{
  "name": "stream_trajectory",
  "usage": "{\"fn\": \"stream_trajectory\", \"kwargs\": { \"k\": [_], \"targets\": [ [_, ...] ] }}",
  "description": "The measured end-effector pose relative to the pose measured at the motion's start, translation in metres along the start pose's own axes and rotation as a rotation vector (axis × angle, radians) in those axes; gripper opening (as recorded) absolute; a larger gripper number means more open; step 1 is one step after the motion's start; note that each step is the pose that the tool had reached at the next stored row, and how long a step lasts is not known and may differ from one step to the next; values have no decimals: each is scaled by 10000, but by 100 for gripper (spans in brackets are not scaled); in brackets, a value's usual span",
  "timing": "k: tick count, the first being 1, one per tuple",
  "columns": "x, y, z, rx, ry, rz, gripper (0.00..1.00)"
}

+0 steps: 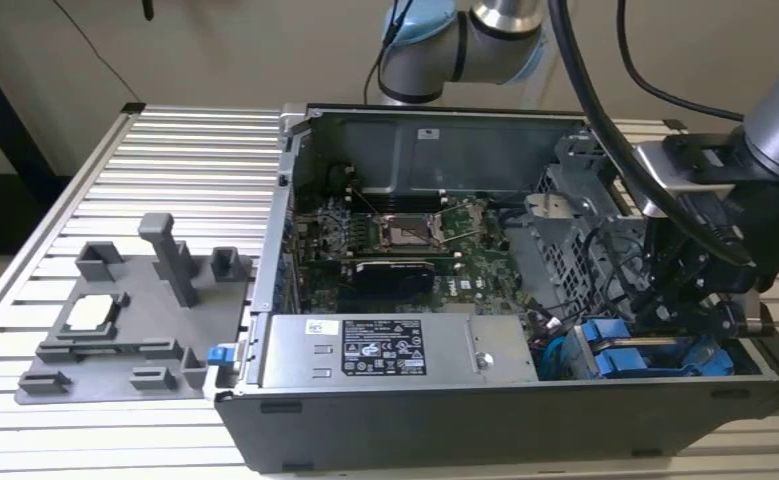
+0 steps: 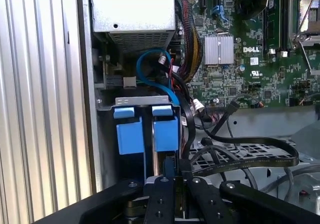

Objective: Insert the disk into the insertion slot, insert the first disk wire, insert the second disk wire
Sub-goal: 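Insert the second disk wire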

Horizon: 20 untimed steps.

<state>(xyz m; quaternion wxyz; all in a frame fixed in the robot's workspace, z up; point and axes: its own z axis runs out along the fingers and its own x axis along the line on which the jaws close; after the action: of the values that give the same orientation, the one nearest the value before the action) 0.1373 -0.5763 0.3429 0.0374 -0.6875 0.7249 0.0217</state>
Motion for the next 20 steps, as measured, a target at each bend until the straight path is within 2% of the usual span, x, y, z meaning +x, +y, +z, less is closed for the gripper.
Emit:
{"fn": "stream_trajectory", "kwargs": {
  "k": [11,20],
  "targets": [
    [2,-24,50,0,-5,2,16],
    [3,-24,53,0,-6,2,16]
  ]
}}
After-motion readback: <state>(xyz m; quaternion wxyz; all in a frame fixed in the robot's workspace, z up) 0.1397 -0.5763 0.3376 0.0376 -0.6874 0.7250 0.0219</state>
